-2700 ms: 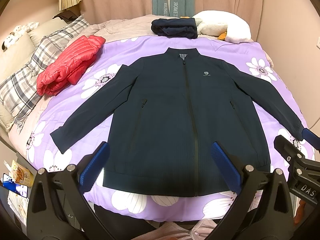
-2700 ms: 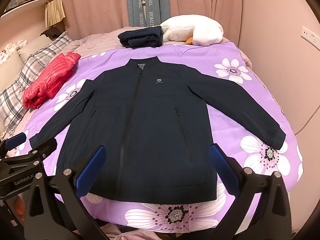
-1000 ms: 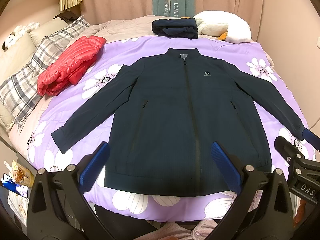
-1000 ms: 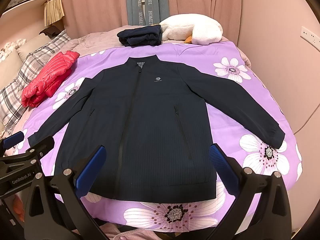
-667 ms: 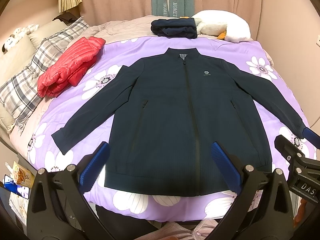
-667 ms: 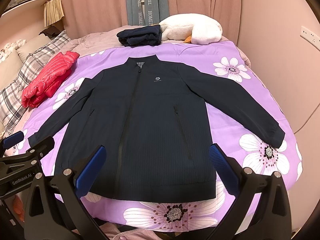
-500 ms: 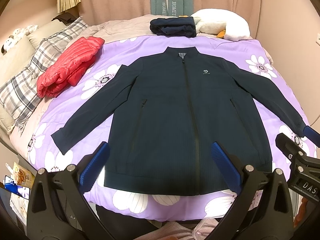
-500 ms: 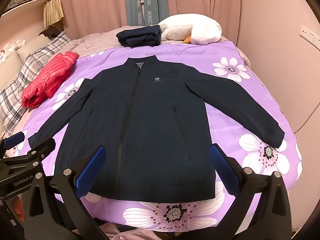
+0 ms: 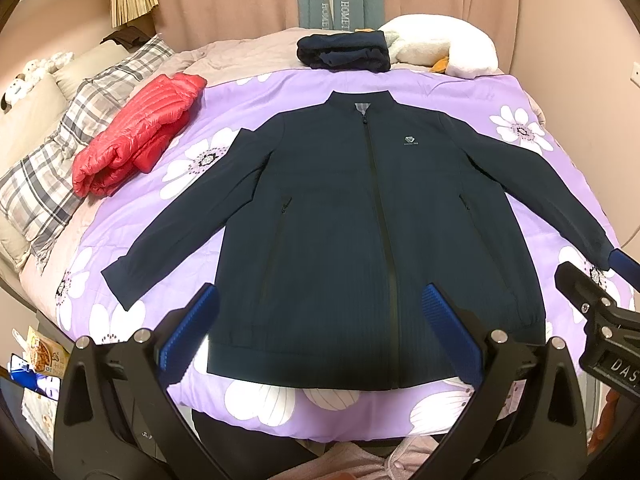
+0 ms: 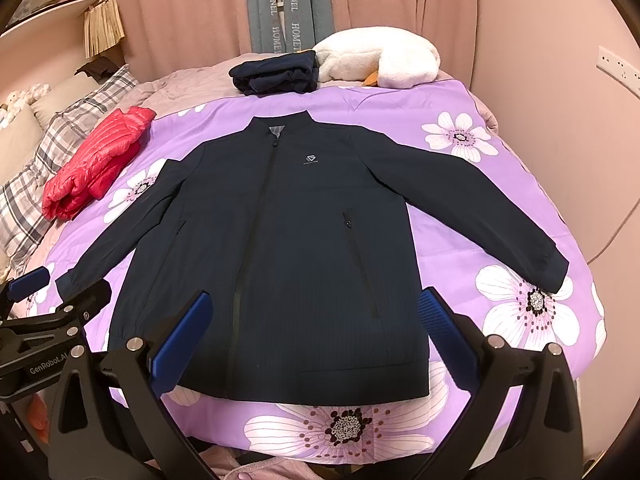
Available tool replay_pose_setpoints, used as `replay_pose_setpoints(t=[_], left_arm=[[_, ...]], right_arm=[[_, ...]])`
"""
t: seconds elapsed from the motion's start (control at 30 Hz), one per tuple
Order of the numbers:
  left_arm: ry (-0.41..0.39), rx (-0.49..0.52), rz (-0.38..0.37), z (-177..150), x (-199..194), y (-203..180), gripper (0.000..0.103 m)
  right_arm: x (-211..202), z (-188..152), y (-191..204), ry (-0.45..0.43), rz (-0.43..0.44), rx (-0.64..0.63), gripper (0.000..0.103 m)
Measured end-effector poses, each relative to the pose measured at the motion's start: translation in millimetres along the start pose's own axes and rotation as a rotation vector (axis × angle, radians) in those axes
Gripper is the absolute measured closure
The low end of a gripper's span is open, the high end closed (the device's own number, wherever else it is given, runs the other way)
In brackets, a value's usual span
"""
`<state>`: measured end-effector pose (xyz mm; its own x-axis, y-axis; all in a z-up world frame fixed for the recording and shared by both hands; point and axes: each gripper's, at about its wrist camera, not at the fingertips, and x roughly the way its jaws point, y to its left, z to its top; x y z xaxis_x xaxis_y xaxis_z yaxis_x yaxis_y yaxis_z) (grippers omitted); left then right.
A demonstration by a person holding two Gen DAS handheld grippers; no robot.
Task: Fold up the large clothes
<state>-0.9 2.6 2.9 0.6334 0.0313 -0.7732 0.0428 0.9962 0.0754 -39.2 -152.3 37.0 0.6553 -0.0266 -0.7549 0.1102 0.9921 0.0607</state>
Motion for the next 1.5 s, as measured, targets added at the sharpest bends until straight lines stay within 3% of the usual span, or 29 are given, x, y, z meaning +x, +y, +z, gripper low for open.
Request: replay_pose_setpoints(t=[0.2,0.3,0.37,0.43,0.53,0.63,0.7,0.77,0.93,1.17,1.27,1.5], left_arm=[[0.021,-0.057,-0.045,-5,19,14,0.002],[0.028,-0.107,-0.124,-8,34,27,0.002],[-0.006,-0.171,-0.223,-10,42,43,0.002],[-0.081,-0.222,-0.27,-15,44,57,0.002],[-0.122,-0.326,-0.344,-20,58,85,0.002],[-0.117,-0.535,-0.474,-34,90,128,0.002],[-0.068,-0.666,-0.427,-47,115,158,0.002],[-0.024,-0.727,-0.355,-59,132,181,0.002],[-0.044,-0.955,-0.248,-90,162,252,0.002],[-0.079,-1.166,-0.284,-109,205,311,0.002],[-0.133,-1.242,-0.302,-113,218,328,0.002],[-0.241,-1.374,-0.227,-103,235,356,0.003]], right_arm=[[8,-2,-5,0.015,-0.001,0.015,0.001],[11,-4,-10,-0.01,0.051,0.033,0.001],[11,-5,-13,-0.056,0.121,0.054,0.001],[7,-9,-21,-0.189,0.265,0.083,0.001],[6,-13,-26,-0.317,0.383,0.086,0.001],[17,-14,-20,-0.343,0.479,0.035,0.001],[28,-13,-13,-0.277,0.537,0.012,0.001],[39,-12,-4,-0.204,0.587,0.003,0.001],[42,-6,17,-0.196,0.569,-0.069,0.001],[48,0,47,-0.18,0.582,-0.167,0.001],[52,-3,52,-0.173,0.582,-0.193,0.001],[66,-1,60,-0.144,0.56,-0.227,0.001]])
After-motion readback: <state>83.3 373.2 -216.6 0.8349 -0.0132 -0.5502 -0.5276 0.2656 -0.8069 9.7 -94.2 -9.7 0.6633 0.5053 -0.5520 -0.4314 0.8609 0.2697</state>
